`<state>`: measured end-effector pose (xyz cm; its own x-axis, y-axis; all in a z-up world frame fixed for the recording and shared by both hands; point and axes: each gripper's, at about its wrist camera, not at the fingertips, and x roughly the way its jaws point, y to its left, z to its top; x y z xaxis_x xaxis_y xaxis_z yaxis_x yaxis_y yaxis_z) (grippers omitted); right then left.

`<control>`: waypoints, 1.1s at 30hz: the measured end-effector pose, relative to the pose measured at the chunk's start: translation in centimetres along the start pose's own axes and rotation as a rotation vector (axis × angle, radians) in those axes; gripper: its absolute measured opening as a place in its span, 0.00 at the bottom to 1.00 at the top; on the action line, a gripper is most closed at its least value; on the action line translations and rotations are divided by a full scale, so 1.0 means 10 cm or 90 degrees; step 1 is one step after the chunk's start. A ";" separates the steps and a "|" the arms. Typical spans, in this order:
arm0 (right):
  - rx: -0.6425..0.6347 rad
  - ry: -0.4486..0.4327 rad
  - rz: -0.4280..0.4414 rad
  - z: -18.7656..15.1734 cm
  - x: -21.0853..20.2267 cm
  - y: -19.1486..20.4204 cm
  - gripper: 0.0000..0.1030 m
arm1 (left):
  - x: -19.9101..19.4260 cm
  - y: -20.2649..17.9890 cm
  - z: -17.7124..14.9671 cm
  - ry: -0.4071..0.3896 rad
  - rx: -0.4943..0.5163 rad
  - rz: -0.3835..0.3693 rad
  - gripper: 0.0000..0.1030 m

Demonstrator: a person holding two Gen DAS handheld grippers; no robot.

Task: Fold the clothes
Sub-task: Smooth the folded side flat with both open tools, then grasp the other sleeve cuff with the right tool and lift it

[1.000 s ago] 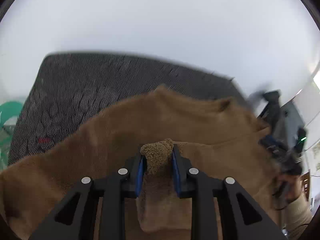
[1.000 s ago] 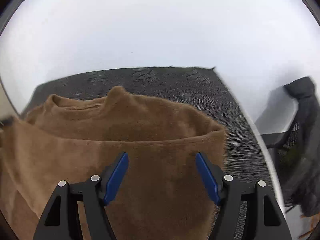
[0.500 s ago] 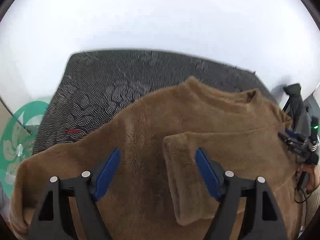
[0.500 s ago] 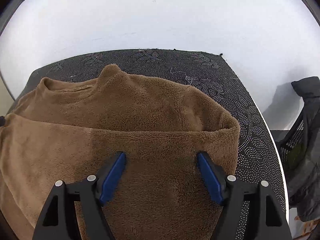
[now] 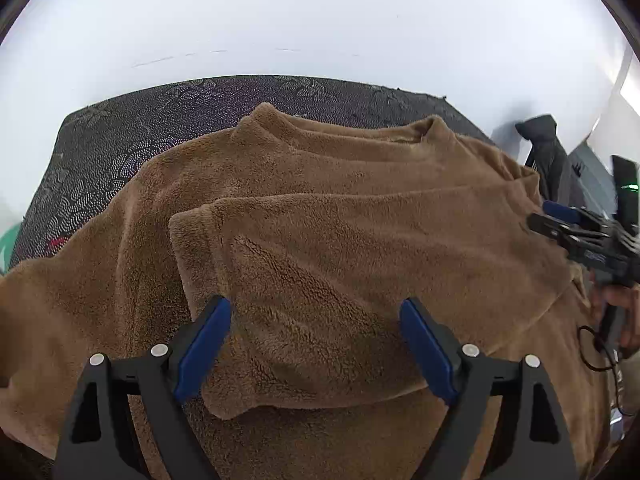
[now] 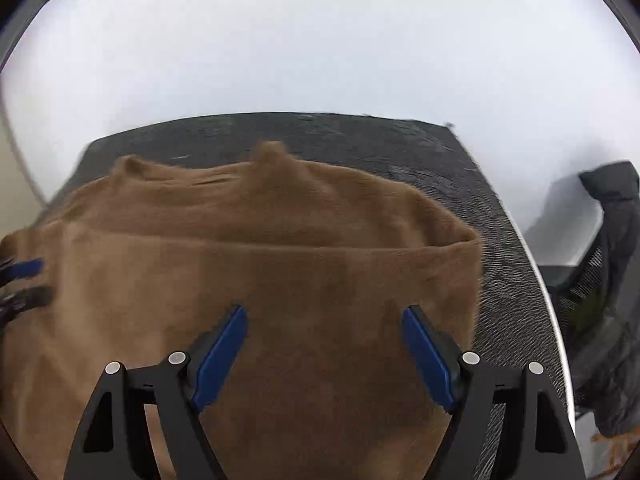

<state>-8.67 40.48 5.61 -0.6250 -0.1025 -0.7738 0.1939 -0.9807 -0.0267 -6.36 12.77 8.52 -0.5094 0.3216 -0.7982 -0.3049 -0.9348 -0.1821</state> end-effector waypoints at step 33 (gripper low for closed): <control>-0.033 0.027 0.126 -0.42 -0.37 0.59 0.90 | -0.29 -0.27 -0.35 0.007 0.035 0.044 0.88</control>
<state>-2.08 35.81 5.67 -0.5389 -0.2850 -0.7927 0.3490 -0.9320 0.0978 -1.29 13.88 9.30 -0.5217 0.2553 -0.8140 -0.3134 -0.9448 -0.0954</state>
